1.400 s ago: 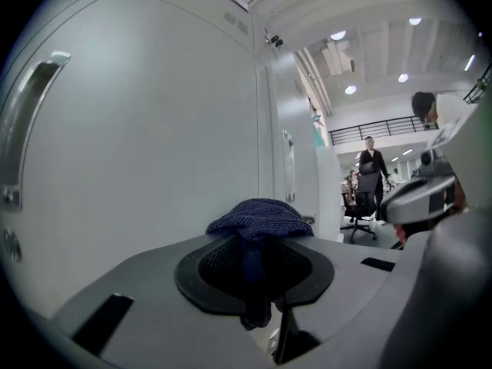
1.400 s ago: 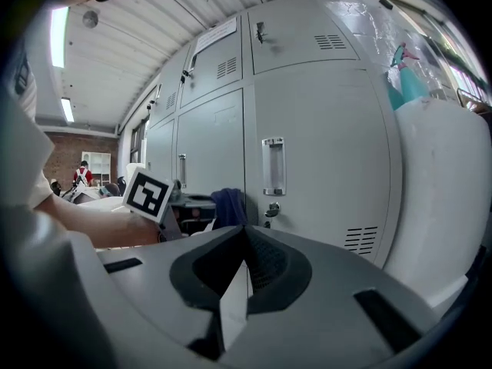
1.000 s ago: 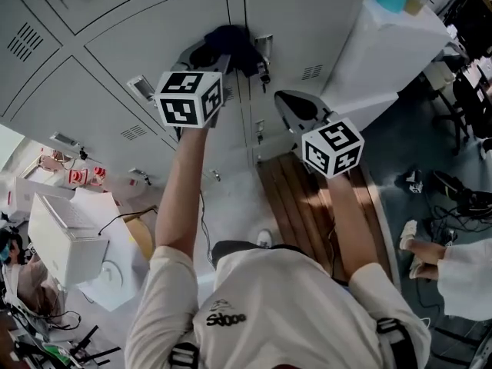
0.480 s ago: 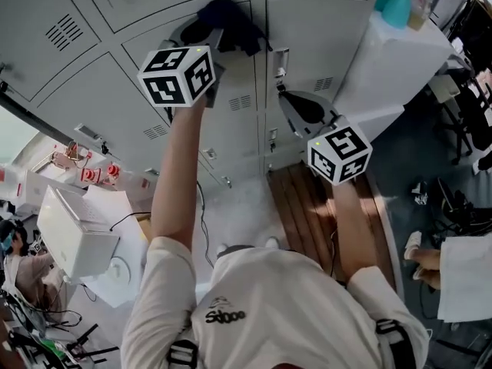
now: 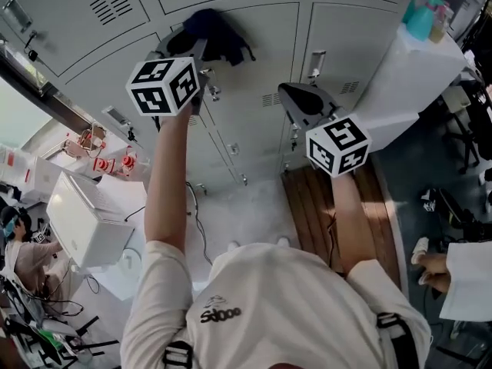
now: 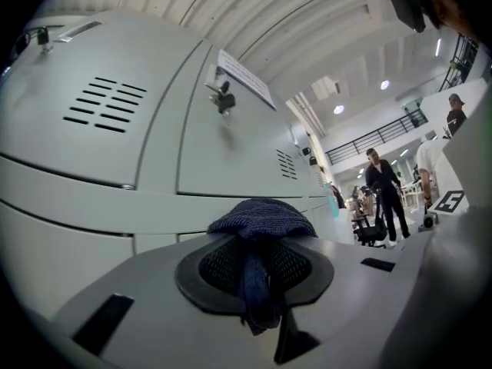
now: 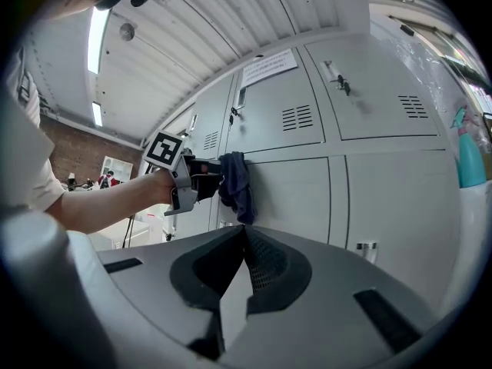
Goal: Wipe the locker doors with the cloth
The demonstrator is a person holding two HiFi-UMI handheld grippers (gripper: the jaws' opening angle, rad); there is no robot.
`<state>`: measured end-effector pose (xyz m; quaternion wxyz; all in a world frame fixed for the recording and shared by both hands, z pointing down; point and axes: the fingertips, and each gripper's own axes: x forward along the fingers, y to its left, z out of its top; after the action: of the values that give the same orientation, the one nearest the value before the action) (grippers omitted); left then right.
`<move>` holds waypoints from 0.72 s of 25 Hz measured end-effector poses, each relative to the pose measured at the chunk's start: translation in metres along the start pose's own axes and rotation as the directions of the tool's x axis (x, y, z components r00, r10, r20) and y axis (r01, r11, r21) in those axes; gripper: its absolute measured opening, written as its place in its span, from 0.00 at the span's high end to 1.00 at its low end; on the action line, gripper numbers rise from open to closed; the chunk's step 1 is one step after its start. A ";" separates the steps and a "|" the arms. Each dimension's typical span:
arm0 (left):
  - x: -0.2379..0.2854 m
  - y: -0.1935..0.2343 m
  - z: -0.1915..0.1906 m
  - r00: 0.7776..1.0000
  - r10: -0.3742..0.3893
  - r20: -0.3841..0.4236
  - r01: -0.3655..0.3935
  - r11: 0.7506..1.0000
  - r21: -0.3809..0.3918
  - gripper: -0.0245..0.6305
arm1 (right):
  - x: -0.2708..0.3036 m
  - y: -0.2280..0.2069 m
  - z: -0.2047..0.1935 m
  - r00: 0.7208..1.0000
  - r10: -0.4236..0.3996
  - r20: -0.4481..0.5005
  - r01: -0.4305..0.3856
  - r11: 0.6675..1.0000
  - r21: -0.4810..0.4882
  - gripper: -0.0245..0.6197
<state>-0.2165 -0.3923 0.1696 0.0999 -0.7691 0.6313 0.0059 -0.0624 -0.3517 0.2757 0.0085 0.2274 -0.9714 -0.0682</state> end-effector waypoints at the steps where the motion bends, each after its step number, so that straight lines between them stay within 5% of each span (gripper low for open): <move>1: -0.007 0.008 0.000 1.000 0.000 0.005 0.000 1.000 -0.016 0.83 | 0.006 0.005 0.001 1.000 0.004 0.002 -0.004 1.000 -0.002 0.95; 8: -0.033 0.028 -0.029 0.999 -0.035 -0.034 0.034 0.999 -0.014 0.83 | 0.038 0.040 0.000 1.000 0.017 -0.002 -0.017 1.000 0.012 0.95; 18: -0.044 0.010 -0.143 0.975 -0.131 -0.182 0.129 0.991 -0.025 0.83 | 0.043 0.050 -0.026 0.997 -0.042 -0.060 0.046 0.997 0.058 0.95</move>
<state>-0.2517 -0.3740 0.3141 0.0367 -0.8066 0.5861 -0.0671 -0.1222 -0.3294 0.3075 0.0290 0.2507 -0.9671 -0.0327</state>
